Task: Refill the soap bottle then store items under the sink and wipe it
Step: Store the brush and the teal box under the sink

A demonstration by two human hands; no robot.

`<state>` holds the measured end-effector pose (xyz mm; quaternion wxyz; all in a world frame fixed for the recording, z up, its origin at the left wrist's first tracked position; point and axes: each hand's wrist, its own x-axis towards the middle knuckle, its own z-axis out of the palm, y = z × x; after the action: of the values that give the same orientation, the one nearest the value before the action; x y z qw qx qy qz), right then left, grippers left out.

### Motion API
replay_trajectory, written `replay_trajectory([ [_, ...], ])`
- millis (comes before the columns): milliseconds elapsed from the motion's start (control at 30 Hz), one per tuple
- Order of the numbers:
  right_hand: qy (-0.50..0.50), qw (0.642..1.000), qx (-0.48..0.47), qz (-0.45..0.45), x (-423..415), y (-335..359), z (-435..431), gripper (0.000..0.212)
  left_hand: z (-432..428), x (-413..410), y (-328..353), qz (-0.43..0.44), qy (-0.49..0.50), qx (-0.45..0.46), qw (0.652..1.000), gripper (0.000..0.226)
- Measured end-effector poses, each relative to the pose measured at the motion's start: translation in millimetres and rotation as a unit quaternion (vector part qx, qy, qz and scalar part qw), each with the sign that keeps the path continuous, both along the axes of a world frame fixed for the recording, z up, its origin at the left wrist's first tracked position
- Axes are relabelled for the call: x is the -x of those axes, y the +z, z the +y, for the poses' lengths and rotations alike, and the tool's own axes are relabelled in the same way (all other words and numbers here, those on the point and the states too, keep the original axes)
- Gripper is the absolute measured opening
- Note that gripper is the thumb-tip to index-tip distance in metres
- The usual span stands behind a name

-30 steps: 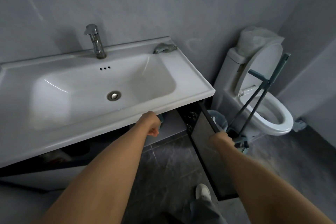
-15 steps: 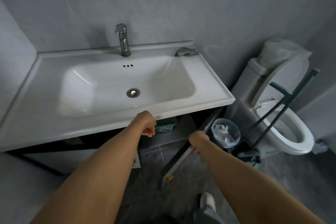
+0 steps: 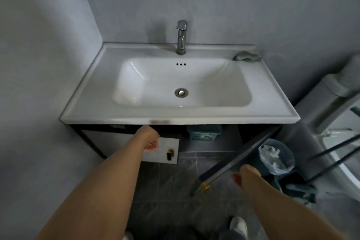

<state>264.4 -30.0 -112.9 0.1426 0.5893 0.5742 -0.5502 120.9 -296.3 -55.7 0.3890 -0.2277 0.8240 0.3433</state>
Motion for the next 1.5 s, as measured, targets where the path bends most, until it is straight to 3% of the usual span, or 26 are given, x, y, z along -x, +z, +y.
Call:
replay_trajectory([
  [67,0.019,1.0,0.021,-0.012,6.9,-3.6,-3.2,0.029,3.3,-5.8,-6.9,0.006,0.008,-0.013,1.0,0.023],
  [200,-0.066,0.995,0.069,0.016,16.6,-15.1,-12.0,0.033,9.3,-21.5,-18.4,0.009,0.063,-0.057,0.996,0.017],
  [367,-0.042,0.996,0.074,0.033,33.0,-16.7,-22.9,0.034,14.8,-29.7,-20.8,0.003,0.104,-0.073,0.992,0.021],
  [467,-0.049,0.992,0.104,0.048,40.9,-12.7,-27.9,0.033,17.2,-28.9,-19.1,0.014,0.122,-0.08,0.989,0.012],
  [667,-0.06,0.985,0.143,0.073,57.8,-4.8,-35.0,0.023,18.8,-26.4,-22.5,0.036,0.199,-0.135,0.97,0.013],
  [800,-0.083,0.98,0.162,0.082,71.6,-5.2,-36.1,0.029,17.5,-25.8,-27.2,0.045,0.234,-0.166,0.957,0.021],
  [1033,-0.069,0.984,0.132,0.101,85.9,-9.5,-46.3,0.019,17.9,-22.0,-31.0,0.051,0.262,-0.192,0.944,0.03],
  [1133,-0.064,0.983,0.126,0.119,90.2,-7.8,-49.8,0.029,19.1,-19.8,-32.3,0.056,0.269,-0.196,0.941,0.031],
  [1500,-0.049,0.981,0.119,0.142,100.5,-9.8,-55.8,0.027,24.3,-13.9,-37.0,0.051,0.309,-0.244,0.918,0.033],
])
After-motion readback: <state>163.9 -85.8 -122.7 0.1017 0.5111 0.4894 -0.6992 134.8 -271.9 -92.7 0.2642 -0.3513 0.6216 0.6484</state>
